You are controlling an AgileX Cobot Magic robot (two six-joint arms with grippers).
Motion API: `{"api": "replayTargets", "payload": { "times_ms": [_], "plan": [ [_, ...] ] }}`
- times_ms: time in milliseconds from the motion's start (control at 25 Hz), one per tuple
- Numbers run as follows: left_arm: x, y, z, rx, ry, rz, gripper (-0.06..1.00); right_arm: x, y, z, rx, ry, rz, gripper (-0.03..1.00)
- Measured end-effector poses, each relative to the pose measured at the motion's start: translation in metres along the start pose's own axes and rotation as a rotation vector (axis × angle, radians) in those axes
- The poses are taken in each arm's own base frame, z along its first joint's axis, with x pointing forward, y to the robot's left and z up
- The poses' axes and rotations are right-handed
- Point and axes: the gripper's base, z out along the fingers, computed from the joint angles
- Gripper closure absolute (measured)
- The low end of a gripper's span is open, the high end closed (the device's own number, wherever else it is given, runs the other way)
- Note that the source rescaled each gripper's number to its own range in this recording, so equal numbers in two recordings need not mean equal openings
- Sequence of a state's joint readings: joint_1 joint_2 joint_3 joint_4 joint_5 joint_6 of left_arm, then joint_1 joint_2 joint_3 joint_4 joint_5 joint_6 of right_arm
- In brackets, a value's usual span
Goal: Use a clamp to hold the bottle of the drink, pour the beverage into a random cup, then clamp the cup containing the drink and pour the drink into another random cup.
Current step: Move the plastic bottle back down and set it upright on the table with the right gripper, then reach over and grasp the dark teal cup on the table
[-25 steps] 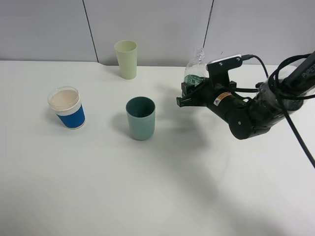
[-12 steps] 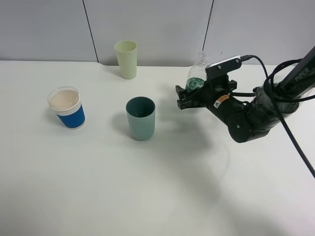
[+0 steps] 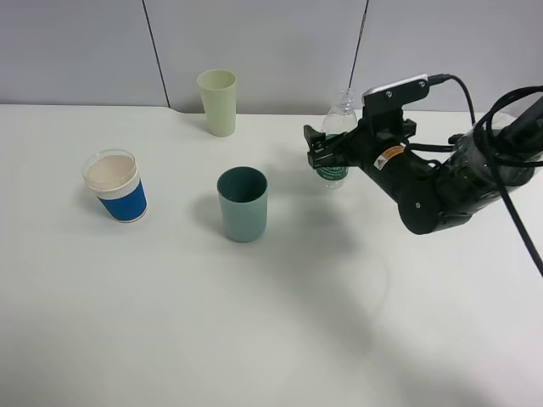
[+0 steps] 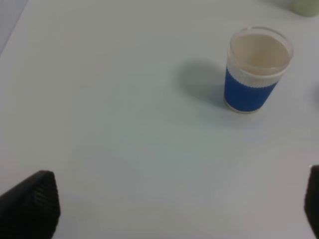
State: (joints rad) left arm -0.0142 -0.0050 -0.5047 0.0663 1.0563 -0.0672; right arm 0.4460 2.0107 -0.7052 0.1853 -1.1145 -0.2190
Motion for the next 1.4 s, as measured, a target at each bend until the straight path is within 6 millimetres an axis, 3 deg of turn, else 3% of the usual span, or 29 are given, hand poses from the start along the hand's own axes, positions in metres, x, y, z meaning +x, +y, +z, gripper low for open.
{"api": "replayTargets", "payload": {
  "times_ms": [480,1000,1200,1400],
  "plan": [
    [0.000,0.000,0.000,0.000,0.000,0.000,-0.06,-0.072,-0.021,-0.019,0.115,-0.135,-0.095,-0.03],
    [0.000,0.000,0.000,0.000,0.000,0.000,-0.06,-0.142,-0.039,-0.060,0.125,-0.172,-0.279,-0.03],
    [0.000,0.000,0.000,0.000,0.000,0.000,-0.06,-0.165,-0.056,-0.080,0.161,-0.192,-0.309,-0.03],
    [0.000,0.000,0.000,0.000,0.000,0.000,-0.06,-0.182,-0.087,-0.104,0.251,-0.186,-0.302,-0.03]
  ]
}}
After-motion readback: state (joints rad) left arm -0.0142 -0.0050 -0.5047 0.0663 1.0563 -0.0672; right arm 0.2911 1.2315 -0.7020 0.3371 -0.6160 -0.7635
